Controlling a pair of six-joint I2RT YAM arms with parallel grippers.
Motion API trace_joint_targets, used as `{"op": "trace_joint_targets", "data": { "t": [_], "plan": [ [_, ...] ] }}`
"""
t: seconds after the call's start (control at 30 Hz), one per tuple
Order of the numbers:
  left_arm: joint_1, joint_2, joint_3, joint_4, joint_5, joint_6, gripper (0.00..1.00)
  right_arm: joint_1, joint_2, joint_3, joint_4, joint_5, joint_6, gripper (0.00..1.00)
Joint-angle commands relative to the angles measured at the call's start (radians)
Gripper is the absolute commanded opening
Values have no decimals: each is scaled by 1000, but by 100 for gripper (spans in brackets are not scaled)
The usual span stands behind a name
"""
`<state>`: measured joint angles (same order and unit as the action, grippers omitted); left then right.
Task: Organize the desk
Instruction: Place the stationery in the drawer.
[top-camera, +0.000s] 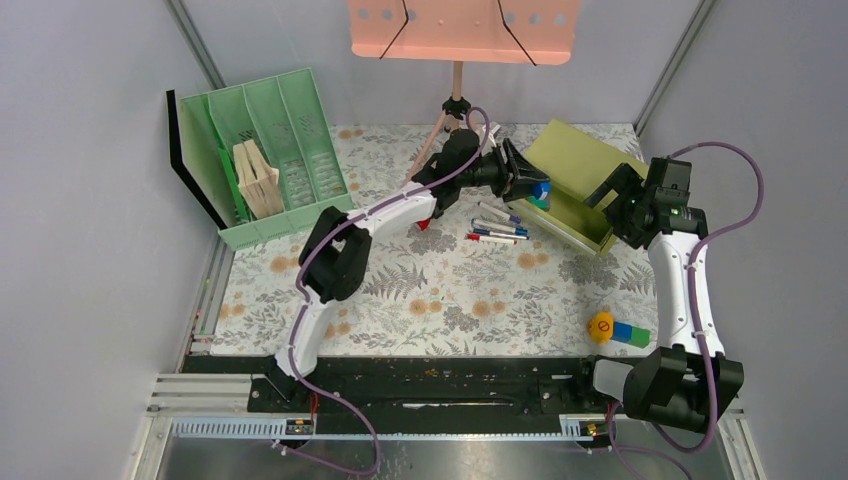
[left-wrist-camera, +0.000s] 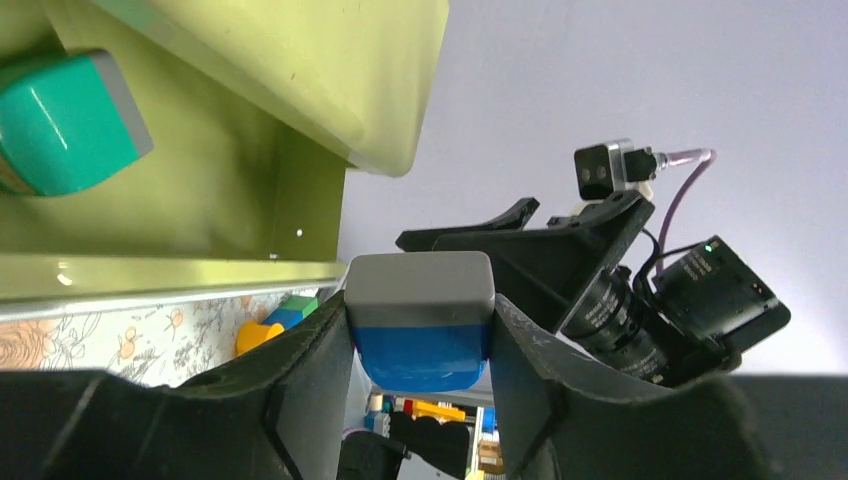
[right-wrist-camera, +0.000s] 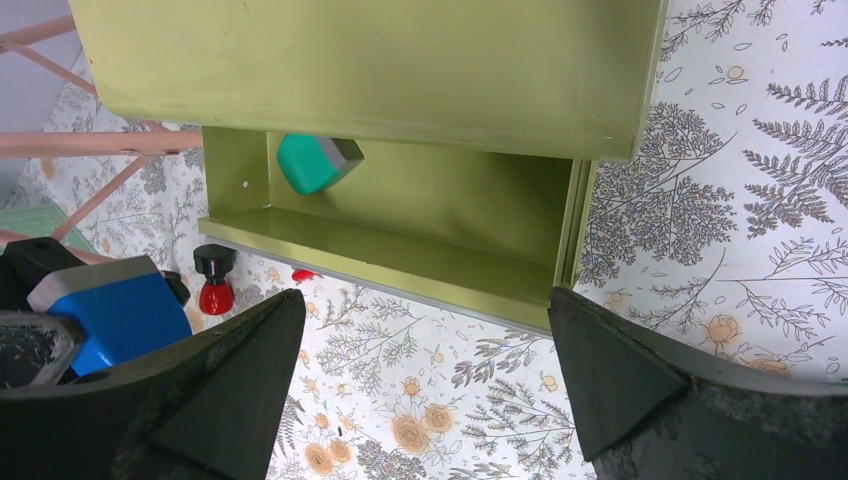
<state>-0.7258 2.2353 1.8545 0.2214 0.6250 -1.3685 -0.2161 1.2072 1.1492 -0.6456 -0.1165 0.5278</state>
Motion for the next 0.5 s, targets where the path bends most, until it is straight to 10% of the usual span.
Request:
{"op": "trace_joint_targets", "data": {
  "t": [0.0,0.47],
  "plan": [
    [-5,38,112,-41,-33,-10,1,-2,-7,26,4,1,-7,99],
    [-6,137,262,-113,-93,-58,19,-2,-16,16,4,-8,-7,100]
  ]
}}
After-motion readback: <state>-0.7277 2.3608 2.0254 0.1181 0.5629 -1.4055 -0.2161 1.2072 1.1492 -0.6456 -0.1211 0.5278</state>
